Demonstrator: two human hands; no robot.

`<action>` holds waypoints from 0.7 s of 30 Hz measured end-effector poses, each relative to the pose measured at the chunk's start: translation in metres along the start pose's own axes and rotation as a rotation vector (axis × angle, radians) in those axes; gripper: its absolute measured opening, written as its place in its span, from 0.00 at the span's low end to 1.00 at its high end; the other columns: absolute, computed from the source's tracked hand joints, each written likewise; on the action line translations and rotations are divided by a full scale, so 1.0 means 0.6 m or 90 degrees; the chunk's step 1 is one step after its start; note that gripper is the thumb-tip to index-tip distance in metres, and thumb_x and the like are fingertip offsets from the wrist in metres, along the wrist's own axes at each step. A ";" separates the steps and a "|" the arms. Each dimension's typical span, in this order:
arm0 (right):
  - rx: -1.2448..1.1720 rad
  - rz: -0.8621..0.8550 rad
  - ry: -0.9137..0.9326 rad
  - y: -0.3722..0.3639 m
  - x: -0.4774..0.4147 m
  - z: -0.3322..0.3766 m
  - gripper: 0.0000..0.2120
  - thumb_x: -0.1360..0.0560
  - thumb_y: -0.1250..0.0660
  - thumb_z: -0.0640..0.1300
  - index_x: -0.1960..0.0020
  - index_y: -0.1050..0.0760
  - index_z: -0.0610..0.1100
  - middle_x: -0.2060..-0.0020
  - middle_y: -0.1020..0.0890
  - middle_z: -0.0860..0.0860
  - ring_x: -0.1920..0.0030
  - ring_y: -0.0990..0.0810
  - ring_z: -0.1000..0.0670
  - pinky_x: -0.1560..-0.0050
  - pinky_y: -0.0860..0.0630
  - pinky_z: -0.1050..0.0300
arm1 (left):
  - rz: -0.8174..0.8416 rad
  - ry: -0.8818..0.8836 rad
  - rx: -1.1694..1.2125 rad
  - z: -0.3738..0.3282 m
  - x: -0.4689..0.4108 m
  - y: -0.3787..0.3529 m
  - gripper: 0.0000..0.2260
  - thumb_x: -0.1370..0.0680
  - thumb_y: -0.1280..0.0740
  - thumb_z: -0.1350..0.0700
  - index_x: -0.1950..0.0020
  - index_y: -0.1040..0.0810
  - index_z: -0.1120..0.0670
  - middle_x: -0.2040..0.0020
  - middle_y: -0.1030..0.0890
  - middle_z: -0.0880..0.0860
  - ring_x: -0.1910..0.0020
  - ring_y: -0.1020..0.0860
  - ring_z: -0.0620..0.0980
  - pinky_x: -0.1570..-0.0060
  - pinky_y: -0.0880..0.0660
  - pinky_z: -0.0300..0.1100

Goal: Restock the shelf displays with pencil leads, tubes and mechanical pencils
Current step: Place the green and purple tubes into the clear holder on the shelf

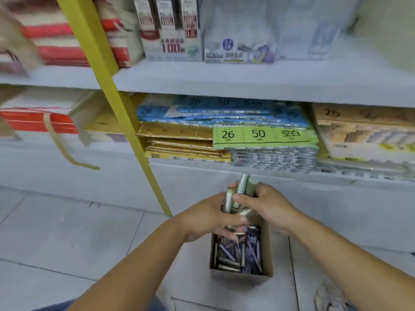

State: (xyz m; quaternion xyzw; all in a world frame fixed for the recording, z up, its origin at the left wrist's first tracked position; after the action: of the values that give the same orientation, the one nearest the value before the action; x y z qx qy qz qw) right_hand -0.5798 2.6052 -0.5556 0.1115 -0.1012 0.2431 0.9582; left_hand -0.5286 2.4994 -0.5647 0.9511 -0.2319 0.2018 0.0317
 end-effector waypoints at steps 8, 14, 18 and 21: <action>0.151 0.030 0.192 0.028 0.054 0.254 0.11 0.25 0.31 0.52 0.45 0.24 0.49 0.53 0.15 0.52 0.50 0.17 0.52 0.48 0.20 0.53 | 0.003 -0.072 -0.065 -0.183 0.096 0.042 0.15 0.19 0.33 0.60 0.35 0.27 0.46 0.52 0.14 0.51 0.54 0.17 0.45 0.53 0.19 0.42; 0.112 0.016 0.254 0.064 0.053 0.367 0.11 0.22 0.34 0.43 0.43 0.29 0.38 0.54 0.15 0.45 0.52 0.16 0.46 0.52 0.19 0.49 | -0.115 -0.145 -0.010 -0.269 0.122 0.070 0.13 0.19 0.35 0.61 0.36 0.23 0.49 0.57 0.17 0.50 0.56 0.19 0.43 0.55 0.21 0.41; 0.073 -0.020 0.270 0.075 0.048 0.388 0.12 0.22 0.34 0.43 0.39 0.29 0.47 0.57 0.15 0.45 0.56 0.16 0.45 0.52 0.18 0.50 | -0.195 -0.191 -0.003 -0.299 0.113 0.084 0.08 0.19 0.35 0.57 0.41 0.21 0.49 0.60 0.24 0.50 0.64 0.22 0.43 0.62 0.24 0.38; 0.081 0.017 0.244 0.064 0.045 0.372 0.13 0.22 0.33 0.44 0.38 0.28 0.48 0.57 0.15 0.45 0.62 0.18 0.46 0.64 0.22 0.55 | -0.292 -0.269 0.061 -0.329 0.112 0.111 0.07 0.21 0.30 0.50 0.47 0.20 0.51 0.67 0.28 0.46 0.70 0.30 0.42 0.71 0.31 0.35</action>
State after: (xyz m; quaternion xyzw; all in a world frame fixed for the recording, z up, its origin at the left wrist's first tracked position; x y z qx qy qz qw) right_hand -0.6067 2.5913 -0.3295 0.1224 0.0974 0.2789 0.9475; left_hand -0.5771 2.4415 -0.3589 0.9998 -0.0029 -0.0019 -0.0175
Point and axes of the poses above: each hand's wrist, its own x-axis away from the middle knuckle, its own y-axis out of the back of the hand, z = x × y, the point moved 8 cm from there along -x, towards the middle knuckle
